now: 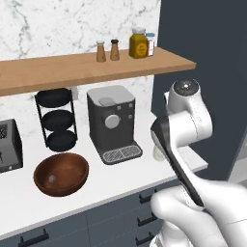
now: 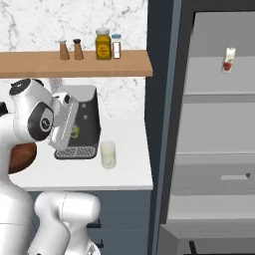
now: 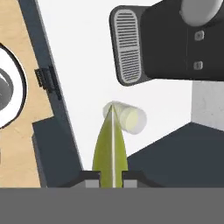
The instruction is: Grab a lemon wedge from the fridge and one ice cube from the ice bowl, and put them in the glass of lemonade.
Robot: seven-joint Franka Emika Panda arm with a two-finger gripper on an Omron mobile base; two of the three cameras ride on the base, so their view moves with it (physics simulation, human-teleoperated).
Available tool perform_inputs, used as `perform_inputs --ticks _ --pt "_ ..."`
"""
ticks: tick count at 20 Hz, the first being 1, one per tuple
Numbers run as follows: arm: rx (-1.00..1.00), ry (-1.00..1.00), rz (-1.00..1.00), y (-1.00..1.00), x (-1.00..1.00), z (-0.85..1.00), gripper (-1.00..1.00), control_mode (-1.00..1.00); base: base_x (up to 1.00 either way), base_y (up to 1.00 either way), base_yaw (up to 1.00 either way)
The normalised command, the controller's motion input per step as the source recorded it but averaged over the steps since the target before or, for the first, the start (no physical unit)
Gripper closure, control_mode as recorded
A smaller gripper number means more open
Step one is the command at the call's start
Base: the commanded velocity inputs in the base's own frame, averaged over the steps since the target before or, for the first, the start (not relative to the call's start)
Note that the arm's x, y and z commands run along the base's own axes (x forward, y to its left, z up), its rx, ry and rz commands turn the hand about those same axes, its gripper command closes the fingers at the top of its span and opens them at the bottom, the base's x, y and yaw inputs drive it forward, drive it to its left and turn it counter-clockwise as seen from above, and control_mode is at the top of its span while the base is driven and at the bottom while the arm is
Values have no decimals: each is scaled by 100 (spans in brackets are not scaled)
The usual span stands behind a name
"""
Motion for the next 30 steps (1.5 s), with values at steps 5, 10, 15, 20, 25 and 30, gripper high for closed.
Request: perform_inputs --ticks 5,10,15,20,25,30 --pt "-52 7 44 -14 0 -14 100 -100 0 0 0" --pt "-36 18 51 -23 6 -34 100 -100 0 0 0" --pt "-25 21 44 -11 0 -23 100 -100 0 0 0" --pt "-15 16 11 6 9 -5 100 -100 0 0 0" --pt "-5 -9 0 4 18 -13 100 -100 0 0 0" --pt "-1 -23 -4 -1 17 -3 100 -100 0 0 0"
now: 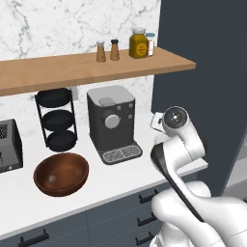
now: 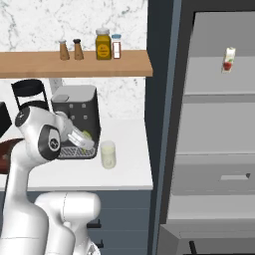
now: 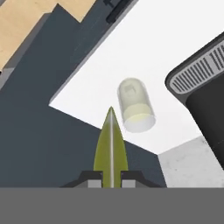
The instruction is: Grab a lemon wedge from the fridge and one ice cube from the ice bowl, and put them in the glass of lemonade.
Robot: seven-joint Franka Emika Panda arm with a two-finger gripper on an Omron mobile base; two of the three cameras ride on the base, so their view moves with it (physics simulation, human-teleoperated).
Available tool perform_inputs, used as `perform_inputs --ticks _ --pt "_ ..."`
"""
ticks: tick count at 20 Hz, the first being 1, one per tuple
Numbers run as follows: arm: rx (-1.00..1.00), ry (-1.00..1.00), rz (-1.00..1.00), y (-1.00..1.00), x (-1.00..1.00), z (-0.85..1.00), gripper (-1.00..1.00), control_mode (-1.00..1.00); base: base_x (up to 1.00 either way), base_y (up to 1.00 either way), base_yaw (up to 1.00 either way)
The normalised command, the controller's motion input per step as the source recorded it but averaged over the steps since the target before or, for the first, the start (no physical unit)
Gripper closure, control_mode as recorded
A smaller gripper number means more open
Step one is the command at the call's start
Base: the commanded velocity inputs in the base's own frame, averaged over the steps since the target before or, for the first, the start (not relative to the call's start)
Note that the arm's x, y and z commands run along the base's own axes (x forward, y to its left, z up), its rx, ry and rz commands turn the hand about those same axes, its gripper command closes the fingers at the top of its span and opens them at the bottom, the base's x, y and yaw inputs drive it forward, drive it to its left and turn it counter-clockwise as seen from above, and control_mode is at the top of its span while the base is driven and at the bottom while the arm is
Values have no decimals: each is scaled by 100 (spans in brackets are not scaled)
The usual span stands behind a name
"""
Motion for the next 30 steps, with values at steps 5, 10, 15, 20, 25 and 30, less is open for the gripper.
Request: perform_inputs --ticks 5,10,15,20,25,30 --pt "0 -14 -6 -9 23 0 100 -100 0 0 0" --pt "0 -1 0 -17 36 0 100 -100 0 0 0" --pt "0 0 0 -2 46 -10 100 -100 0 0 0" --pt "-3 0 0 0 36 -32 100 -100 0 0 0" --pt "-6 0 0 0 23 -35 100 -100 0 0 0" --pt "-3 1 0 0 13 -22 100 -100 0 0 0"
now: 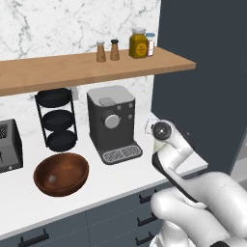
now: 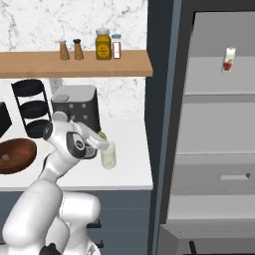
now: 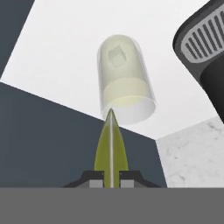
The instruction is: Grab a lemon wedge from the fridge and one ice cube from the ice bowl, and put them in the glass of lemonade.
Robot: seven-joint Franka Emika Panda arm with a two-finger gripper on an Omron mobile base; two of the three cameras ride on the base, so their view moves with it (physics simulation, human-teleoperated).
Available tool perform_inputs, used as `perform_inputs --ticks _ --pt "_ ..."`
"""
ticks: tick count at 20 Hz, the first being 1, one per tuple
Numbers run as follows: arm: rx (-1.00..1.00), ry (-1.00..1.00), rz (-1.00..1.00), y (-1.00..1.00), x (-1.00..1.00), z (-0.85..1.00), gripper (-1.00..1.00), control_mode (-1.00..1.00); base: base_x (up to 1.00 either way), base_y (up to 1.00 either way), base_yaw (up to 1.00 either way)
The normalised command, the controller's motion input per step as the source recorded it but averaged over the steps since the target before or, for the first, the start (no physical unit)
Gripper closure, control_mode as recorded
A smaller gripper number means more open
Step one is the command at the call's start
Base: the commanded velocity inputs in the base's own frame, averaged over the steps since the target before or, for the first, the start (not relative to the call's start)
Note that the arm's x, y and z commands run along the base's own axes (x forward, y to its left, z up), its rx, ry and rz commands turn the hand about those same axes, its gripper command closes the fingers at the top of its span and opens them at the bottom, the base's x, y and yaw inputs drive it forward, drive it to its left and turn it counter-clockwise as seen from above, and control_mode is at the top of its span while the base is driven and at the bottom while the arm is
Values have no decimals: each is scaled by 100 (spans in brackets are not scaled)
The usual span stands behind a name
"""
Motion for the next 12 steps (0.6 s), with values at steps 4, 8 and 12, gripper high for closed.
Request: perform_inputs --ticks 4,8,12 --pt "-1 3 0 1 18 -13 100 -100 0 0 0" --pt "0 6 0 8 32 -7 100 -100 0 0 0" --pt "0 5 0 11 36 -9 100 -100 0 0 0"
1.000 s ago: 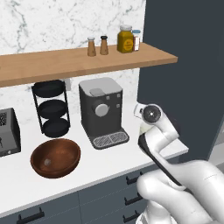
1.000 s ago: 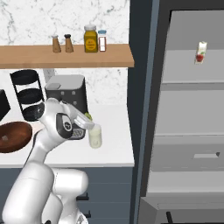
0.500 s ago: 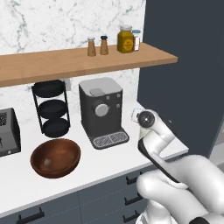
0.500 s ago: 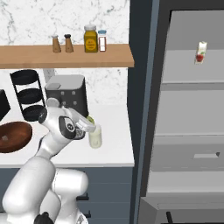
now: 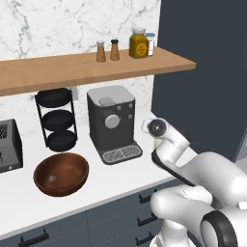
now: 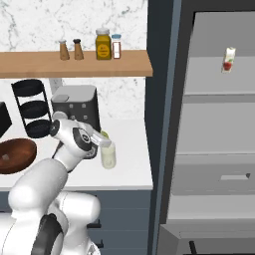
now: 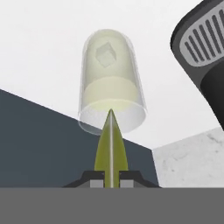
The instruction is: Grab a lemon wedge from the fridge and one ice cube from the ice bowl, and put them in the glass of lemonade.
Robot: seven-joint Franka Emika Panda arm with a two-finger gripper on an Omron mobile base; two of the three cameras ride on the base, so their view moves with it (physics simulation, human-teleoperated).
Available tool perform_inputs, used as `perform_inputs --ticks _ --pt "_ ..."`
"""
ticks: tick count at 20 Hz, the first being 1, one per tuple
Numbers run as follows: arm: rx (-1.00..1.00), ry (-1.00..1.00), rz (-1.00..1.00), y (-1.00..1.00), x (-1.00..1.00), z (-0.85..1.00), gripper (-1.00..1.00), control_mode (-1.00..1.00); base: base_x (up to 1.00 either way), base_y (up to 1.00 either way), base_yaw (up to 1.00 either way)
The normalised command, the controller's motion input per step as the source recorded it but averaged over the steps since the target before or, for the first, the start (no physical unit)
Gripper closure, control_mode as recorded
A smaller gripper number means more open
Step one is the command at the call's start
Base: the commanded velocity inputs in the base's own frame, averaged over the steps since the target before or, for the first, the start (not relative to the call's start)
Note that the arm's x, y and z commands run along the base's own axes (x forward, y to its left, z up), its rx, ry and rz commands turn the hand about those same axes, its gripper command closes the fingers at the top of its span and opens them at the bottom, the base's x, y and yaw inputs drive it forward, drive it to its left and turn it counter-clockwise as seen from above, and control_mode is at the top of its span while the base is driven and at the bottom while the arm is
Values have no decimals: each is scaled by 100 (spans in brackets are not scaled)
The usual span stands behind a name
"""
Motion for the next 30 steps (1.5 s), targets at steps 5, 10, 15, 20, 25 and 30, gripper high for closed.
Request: perform_inputs --ticks 5,10,15,20,25,30 --pt "-2 1 0 5 28 -16 100 -100 0 0 0" --pt "-7 -1 0 0 2 -24 100 -100 0 0 0" --pt "-7 -4 1 0 7 -24 100 -100 0 0 0" --pt "-4 -3 2 0 14 -14 100 -100 0 0 0" --pt "-4 -2 2 0 1 -12 100 -100 0 0 0" --pt "-2 -3 0 0 -51 17 -100 -100 0 0 0"
